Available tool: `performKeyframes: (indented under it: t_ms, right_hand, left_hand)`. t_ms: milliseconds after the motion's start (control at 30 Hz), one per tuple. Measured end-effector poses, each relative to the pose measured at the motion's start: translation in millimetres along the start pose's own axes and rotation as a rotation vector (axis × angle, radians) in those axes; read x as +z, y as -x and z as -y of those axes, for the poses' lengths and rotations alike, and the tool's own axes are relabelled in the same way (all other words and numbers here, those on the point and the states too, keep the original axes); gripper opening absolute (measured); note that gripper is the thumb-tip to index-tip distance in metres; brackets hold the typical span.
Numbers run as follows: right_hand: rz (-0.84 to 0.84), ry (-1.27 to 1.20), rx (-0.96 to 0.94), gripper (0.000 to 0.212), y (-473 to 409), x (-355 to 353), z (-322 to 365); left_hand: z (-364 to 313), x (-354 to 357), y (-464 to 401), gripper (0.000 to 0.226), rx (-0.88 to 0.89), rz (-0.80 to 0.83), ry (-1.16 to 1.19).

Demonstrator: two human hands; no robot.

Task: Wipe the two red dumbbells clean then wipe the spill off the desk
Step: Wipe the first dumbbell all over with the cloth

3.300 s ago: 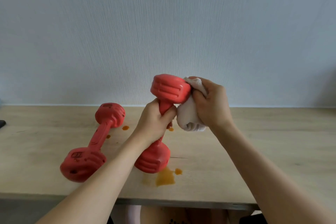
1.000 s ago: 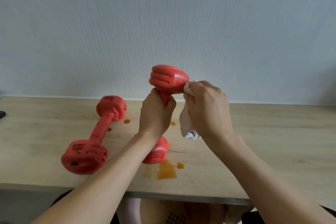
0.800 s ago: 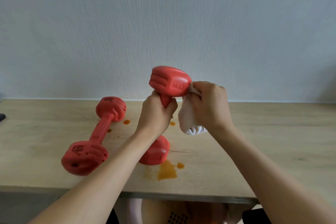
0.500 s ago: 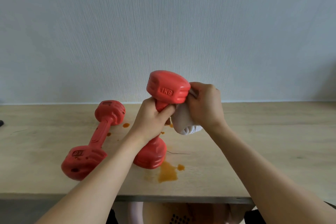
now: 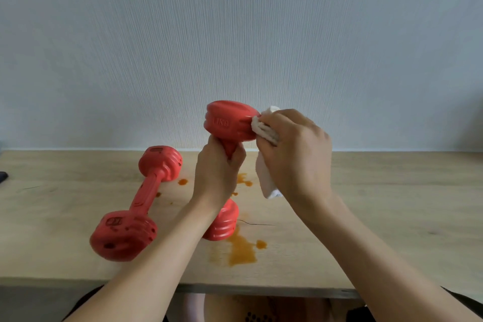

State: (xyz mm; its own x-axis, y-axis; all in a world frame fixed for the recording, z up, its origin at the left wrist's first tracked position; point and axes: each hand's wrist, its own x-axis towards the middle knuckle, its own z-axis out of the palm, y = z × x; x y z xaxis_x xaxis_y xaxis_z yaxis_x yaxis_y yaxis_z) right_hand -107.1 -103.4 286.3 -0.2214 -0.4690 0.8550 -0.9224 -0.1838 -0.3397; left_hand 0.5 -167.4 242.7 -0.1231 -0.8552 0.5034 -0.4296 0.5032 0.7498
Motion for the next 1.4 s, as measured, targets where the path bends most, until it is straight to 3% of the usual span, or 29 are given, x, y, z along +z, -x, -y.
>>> performKeyframes:
  t_ms: [200,400,500,700,1033,1233,1400]
  right_hand:
    - [0.120,-0.137,0.192,0.017,-1,2,-16]
    - [-0.004,0.029,-0.001,0.011,-1,-3,3]
    - [0.015,0.036,0.025,0.013,0,-1,3]
    - [0.161,-0.270,0.335,0.009,-3,1,-22]
    - [0.228,-0.630,0.528,0.017,-5,6,-30]
    - [0.265,-0.525,0.352,0.015,3,9,-23]
    - [0.135,-0.348,0.094,0.021,10,11,-10]
  left_hand:
    - [-2,9,1,0.014,0.011,-0.012,-0.048]
    - [-6,14,-1,0.016,0.024,-0.039,-0.105]
    - [-10,16,1,0.015,0.015,-0.025,-0.117]
    - [-6,9,-4,0.011,-0.015,0.032,-0.081]
    - [-3,-7,1,0.018,0.017,0.188,0.087]
    - [1,-9,-3,0.019,-0.074,0.148,0.198]
    - [0,-10,-4,0.019,-0.148,0.060,0.218]
